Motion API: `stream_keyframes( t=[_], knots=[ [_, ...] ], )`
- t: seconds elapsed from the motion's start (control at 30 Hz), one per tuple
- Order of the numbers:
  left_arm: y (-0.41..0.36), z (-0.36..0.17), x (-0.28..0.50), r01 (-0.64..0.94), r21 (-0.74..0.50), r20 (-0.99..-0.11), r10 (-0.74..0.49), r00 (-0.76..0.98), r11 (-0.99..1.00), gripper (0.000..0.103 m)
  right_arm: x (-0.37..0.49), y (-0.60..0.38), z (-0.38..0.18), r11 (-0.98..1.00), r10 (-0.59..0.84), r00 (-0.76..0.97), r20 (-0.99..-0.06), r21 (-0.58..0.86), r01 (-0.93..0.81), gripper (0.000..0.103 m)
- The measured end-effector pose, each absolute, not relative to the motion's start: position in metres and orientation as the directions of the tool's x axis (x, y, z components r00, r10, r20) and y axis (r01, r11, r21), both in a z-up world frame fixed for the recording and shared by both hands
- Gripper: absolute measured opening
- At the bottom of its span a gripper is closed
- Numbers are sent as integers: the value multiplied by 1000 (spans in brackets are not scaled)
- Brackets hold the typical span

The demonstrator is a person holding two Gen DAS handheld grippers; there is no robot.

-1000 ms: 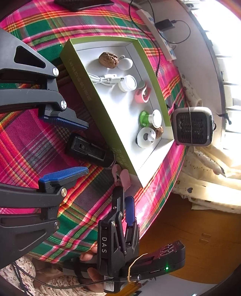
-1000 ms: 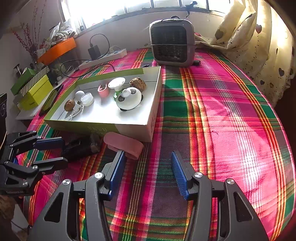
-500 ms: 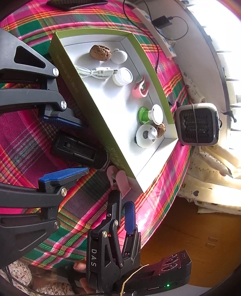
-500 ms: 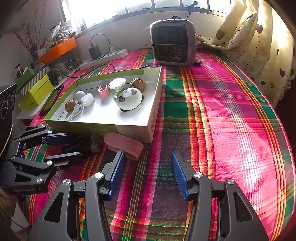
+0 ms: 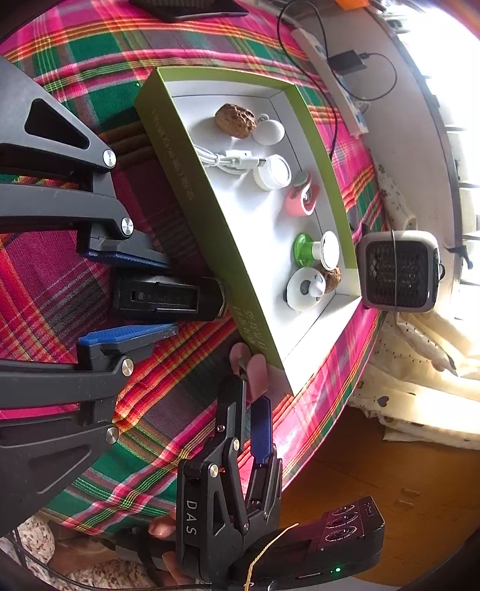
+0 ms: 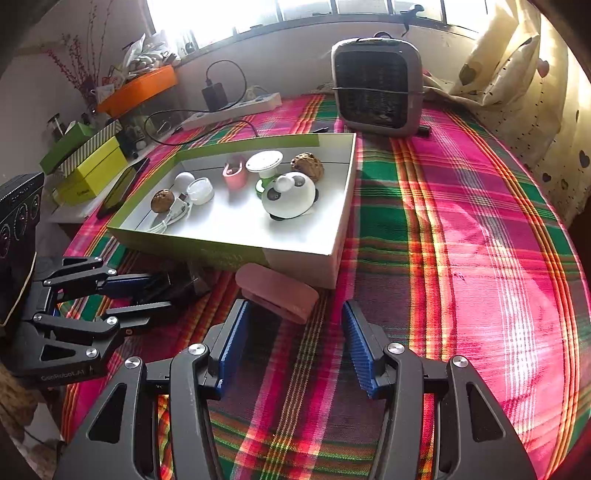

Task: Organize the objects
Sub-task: 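Grasp the black rectangular device on the table with the left tool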

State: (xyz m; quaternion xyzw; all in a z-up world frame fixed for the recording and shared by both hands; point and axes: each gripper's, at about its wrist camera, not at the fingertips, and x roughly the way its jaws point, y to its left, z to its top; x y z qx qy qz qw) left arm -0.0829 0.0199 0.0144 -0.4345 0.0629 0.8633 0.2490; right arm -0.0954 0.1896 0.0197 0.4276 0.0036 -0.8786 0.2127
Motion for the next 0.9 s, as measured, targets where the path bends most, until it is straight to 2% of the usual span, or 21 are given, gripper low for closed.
stream_keyframes(
  t=[0.63, 0.9],
  knots=[
    [-8, 12, -79, -413, -137, -772, 358, -526, -901, 26, -80, 157, 17, -822, -470, -453, -757, 188, 538, 52],
    [-9, 12, -79, -409, -139, -771, 358, -527, -902, 26, -87, 155, 16, -854, -418, -492, -764, 145, 500, 52]
  ],
)
